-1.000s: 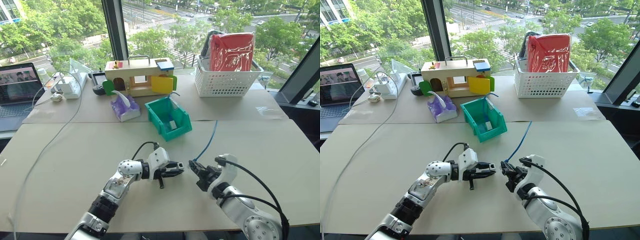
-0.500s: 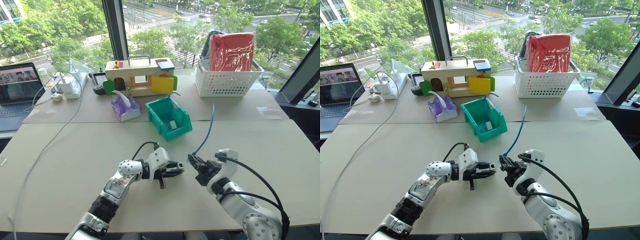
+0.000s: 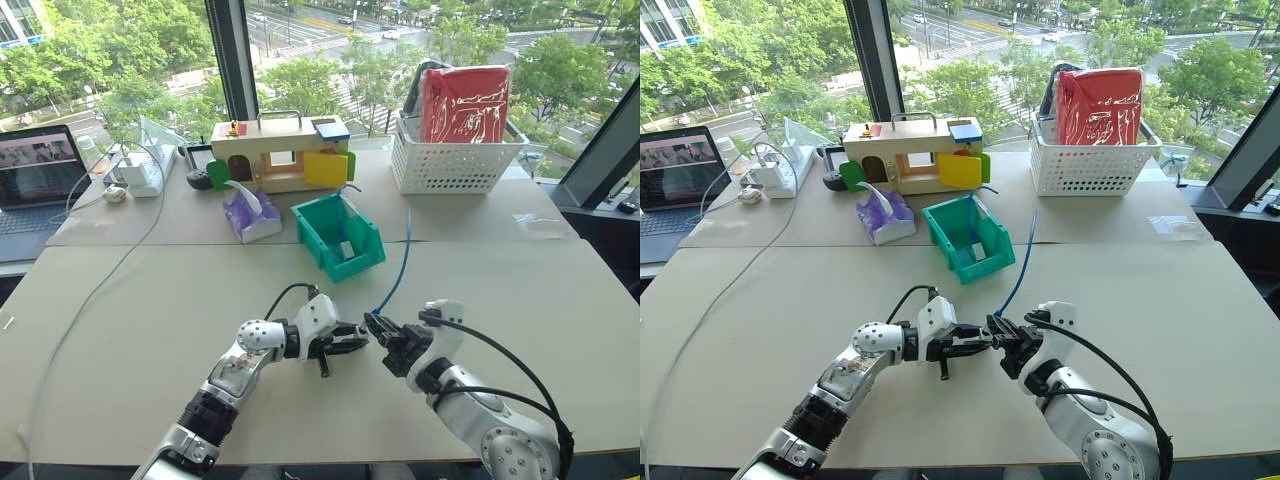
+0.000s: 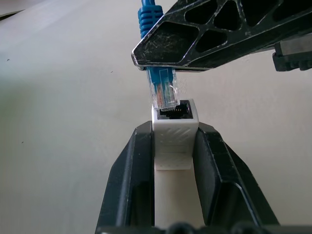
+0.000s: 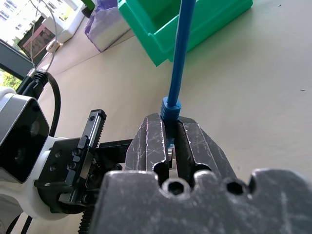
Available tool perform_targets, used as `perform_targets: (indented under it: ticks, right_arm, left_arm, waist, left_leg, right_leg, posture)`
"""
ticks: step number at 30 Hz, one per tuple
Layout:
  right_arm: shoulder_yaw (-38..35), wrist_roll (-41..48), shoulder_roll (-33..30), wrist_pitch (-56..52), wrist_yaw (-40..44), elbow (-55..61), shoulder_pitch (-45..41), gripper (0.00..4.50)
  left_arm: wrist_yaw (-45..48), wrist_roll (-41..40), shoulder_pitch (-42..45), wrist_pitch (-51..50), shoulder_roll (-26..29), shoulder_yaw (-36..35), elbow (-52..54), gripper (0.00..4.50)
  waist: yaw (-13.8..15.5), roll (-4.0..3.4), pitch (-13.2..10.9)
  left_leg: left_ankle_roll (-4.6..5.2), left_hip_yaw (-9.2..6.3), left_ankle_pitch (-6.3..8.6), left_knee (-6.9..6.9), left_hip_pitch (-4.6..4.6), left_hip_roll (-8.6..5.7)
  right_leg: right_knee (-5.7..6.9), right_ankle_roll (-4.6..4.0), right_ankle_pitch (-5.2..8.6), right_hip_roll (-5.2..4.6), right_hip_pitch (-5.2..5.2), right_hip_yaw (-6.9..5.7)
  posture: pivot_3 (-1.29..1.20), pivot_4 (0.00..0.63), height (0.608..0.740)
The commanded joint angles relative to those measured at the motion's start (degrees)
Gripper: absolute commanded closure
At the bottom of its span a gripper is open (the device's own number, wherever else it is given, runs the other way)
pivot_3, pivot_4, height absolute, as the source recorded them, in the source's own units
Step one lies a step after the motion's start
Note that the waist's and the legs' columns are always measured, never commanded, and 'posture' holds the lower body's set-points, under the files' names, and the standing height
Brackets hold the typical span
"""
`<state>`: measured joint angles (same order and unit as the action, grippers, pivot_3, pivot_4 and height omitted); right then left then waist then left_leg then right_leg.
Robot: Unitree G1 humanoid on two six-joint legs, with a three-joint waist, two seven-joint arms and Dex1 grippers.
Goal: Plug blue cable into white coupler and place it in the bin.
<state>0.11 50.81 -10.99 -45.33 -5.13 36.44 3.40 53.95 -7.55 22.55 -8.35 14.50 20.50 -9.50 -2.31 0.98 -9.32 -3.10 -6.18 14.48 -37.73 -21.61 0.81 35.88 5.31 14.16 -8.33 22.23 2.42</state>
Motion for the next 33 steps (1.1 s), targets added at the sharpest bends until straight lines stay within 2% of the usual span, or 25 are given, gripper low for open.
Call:
perform_targets:
  ticks: [1, 20, 28, 33]
  right_arm:
    - [-0.26, 0.87, 0.17, -0.53, 0.15, 1.81, 0.26, 4.50]
    - [-1.95, 0.53, 0.46, -2.20, -0.87, -0.40, 1.99, 4.50]
    - [4.57, -10.74, -7.31, -2.63, 1.26, -0.23, -1.13, 4.50]
    - [6.44, -13.62, -8.87, -3.19, 2.39, 0.35, -1.78, 4.50]
  left_arm:
    - [-1.28, 1.99, -0.62, -2.98, 0.24, 1.13, -2.56, 3.88]
    - [-4.12, 0.76, -2.10, -7.67, -0.81, -0.04, 0.12, 3.88]
    - [-5.63, 0.17, -0.84, -12.22, -1.28, -0.29, 1.93, 3.88]
    - [-7.13, -0.38, 0.70, -18.03, -1.94, -0.35, 4.42, 3.88]
  waist:
    - [0.03, 0.00, 0.00]
    - [0.33, 0.09, 0.13]
    - [0.38, 0.11, 0.16]
    - [0.68, 0.16, 0.19]
  left_leg:
    - [0.00, 0.00, 0.00, 0.00, 0.00, 0.00]
    - [0.00, 0.00, 0.00, 0.00, 0.02, 0.00]
    - [0.00, 0.00, 0.00, 0.00, 0.06, 0.00]
    - [0.00, 0.00, 0.00, 0.00, 0.08, -0.01]
  right_leg:
    - [0.00, 0.01, 0.00, 0.00, 0.00, 0.00]
    - [-0.03, 0.11, 0.07, 0.00, -0.07, 0.00]
    - [-0.05, 0.24, 0.15, 0.00, -0.11, 0.00]
    - [-0.05, 0.41, 0.25, 0.00, -0.17, 0.01]
  posture:
    - [0.00, 0.150, 0.740]
    - [0.00, 0.150, 0.740]
    - [0.00, 0.150, 0.740]
    - [0.00, 0.150, 0.740]
